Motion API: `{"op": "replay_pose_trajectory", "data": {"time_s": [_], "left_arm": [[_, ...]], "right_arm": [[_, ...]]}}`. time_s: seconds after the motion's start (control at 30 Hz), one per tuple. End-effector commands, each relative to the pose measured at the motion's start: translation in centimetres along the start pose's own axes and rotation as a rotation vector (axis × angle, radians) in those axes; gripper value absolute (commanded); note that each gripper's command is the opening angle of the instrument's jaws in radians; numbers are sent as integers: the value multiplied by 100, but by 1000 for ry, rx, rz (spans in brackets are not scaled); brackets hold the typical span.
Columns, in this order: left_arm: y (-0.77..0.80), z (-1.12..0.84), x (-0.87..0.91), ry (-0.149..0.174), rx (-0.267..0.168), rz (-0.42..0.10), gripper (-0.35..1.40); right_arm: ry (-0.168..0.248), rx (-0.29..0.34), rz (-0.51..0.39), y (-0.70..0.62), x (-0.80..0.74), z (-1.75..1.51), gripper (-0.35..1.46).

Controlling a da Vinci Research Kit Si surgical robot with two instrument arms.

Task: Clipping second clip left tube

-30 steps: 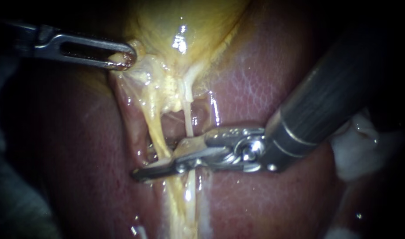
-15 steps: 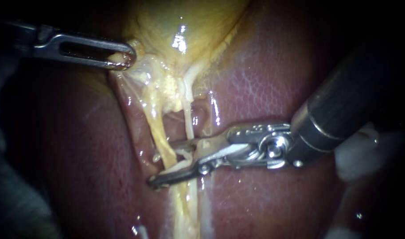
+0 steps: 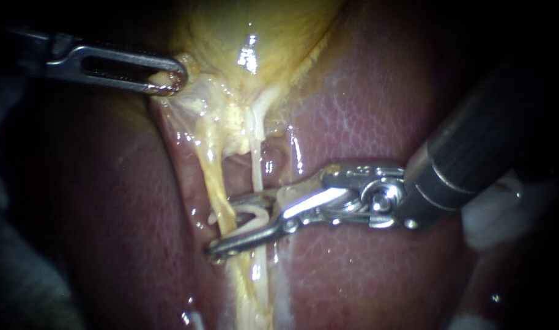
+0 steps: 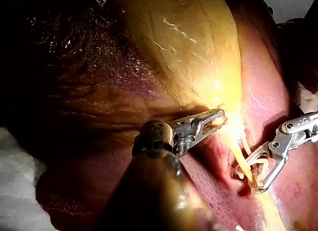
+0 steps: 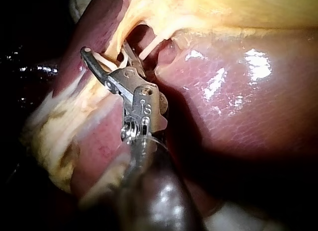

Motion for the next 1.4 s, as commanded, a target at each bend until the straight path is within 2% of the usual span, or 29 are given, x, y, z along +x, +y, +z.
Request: {"op": "replay_pose_trajectory", "data": {"time_s": [0.03,0.1,0.23,0.53,0.7,0.83,1.2,1.4], "left_arm": [[0,0,0,0,0,0,-35],[0,0,0,0,0,0,-35],[0,-1,1,0,0,0,-35],[0,-1,1,0,-1,-1,-35],[0,-1,1,0,0,-1,-35],[0,-1,1,-1,-1,-1,-35],[0,-2,1,-1,-1,-1,-35],[0,-2,1,-1,-1,-1,-35]], "right_arm": [[4,22,5,-1,0,0,49],[8,61,1,-2,0,-1,47],[45,95,3,-1,1,1,46],[109,131,60,0,7,15,45],[128,143,83,-1,10,26,45],[144,157,99,-8,13,33,45],[151,192,107,-38,19,34,41],[151,198,129,-42,28,31,31]]}}
